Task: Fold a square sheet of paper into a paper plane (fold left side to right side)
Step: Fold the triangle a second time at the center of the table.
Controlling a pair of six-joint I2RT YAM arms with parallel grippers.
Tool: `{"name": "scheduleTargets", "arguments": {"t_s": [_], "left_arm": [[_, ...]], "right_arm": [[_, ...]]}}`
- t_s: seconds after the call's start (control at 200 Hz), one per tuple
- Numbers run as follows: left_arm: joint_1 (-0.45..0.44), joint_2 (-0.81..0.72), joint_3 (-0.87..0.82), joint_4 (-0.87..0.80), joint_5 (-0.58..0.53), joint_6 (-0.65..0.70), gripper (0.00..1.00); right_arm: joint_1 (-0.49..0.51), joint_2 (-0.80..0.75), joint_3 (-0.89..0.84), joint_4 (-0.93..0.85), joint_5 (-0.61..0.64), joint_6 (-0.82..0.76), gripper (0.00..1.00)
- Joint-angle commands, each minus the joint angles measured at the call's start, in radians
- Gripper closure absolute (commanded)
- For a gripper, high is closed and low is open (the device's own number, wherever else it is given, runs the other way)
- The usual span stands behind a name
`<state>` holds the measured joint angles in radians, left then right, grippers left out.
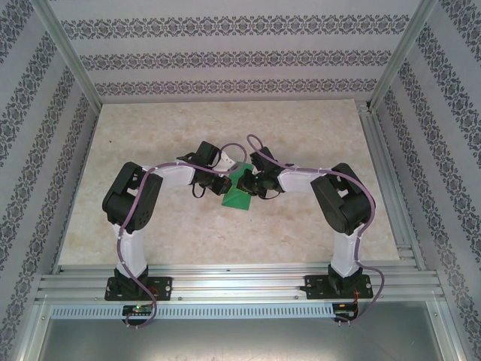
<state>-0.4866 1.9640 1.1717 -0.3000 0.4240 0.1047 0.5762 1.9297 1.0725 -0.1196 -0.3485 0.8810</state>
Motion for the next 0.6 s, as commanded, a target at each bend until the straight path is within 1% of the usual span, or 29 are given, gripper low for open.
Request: {"name": "scheduleTargets", "arguments": {"t_s": [0.0,0.394,0.484,0.594], "left_arm": [[-0.019,0.021,-0.035,-0.036,-0.037,0.006,0.98],[-0.019,0.014,-0.034,-0.04,-0.027,0.007,0.98],[-0.019,-0.037,-0.047,-0.031,-0.006,-0.005,0.93],[-0.007,-0.141,-0.059,-0.031,0.005,-0.031,0.85]], "right_arm": [[0.012,0.015,-0.024,-0.027,0.029,-0.027,0.86],[0.014,0.018,-0.061,-0.042,0.039,-0.037,0.86],[0.014,0.021,-0.066,-0.046,0.041,-0.043,0.86],[0.015,0.026,-0.069,-0.048,0.042,-0.046,0.86]]}}
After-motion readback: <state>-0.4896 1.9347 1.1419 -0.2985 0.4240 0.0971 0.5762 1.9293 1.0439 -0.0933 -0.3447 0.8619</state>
